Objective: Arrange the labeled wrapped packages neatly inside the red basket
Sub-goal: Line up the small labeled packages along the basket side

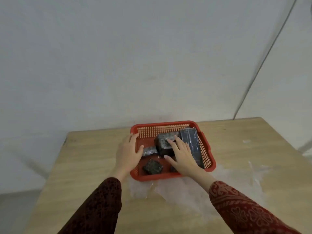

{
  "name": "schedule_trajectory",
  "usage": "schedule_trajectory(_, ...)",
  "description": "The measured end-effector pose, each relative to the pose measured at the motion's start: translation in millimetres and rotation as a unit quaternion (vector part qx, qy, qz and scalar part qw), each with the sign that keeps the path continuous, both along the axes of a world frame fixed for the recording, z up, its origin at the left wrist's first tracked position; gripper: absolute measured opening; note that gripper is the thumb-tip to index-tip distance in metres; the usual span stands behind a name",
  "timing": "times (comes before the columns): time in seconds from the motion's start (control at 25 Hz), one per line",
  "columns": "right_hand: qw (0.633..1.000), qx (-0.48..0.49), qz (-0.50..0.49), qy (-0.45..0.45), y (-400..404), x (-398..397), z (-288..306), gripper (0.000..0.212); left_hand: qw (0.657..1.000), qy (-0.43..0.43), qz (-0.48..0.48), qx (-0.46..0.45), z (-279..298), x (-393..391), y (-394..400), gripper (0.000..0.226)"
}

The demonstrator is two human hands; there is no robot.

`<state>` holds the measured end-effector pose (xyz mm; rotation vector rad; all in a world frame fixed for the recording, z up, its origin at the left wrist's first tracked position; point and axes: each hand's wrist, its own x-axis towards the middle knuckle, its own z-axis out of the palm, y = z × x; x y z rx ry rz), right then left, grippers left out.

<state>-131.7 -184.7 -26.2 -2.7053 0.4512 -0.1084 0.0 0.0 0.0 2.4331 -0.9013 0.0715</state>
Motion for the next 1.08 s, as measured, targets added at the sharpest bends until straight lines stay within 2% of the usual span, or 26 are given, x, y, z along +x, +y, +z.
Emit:
schedule_trajectory(0.2,0.996,-0.066,0.024,0.052,12.4,-19.2,-40.5,0.054,0.997,0.061,0.045,-0.025,-41.3,-25.9,13.6,0.049)
schedule_trajectory(0.36,0.986,-0.128,0.104,0.035,11.4,-19.9,-37.3,0.043,0.992,0.091,0.068,-0.051,-56.1,-24.7,7.6,0.054)
schedule_trajectory(0.52,0.983,-0.149,0.108,-0.002,12.2,-23.6,-38.7,0.041,0.983,0.135,0.091,-0.089,-58.8,-3.9,-5.5,0.057)
schedule_trajectory(0.64,0.987,-0.124,0.096,0.022,12.5,-21.0,-37.1,0.044,0.967,0.196,0.092,-0.134,-63.9,9.7,-15.4,0.054)
schedule_trajectory(0.76,0.99,-0.082,0.087,0.071,9.0,-17.2,-37.1,0.043,0.956,0.216,0.09,-0.175,-71.7,11.3,-19.5,0.051)
schedule_trajectory(0.84,0.989,-0.01,0.086,0.121,3.9,-7.9,-34.9,0.037,0.956,0.211,0.083,-0.185,-76.1,11.8,-17.9,0.051)
schedule_trajectory(0.92,0.984,0.08,0.095,0.127,2.1,13.1,-29.3,0.023,0.956,0.21,0.079,-0.191,-79.1,13.7,-17.0,0.051)
schedule_trajectory(1.0,0.985,0.063,0.14,0.076,7.1,43.8,-29.4,0.015,0.954,0.21,0.079,-0.197,-80.4,14.2,-17.4,0.051)
schedule_trajectory(1.08,0.982,-0.026,0.18,0.043,16.2,77.8,-36.1,0.026,0.956,0.201,0.08,-0.198,-80.5,13.6,-17.7,0.051)
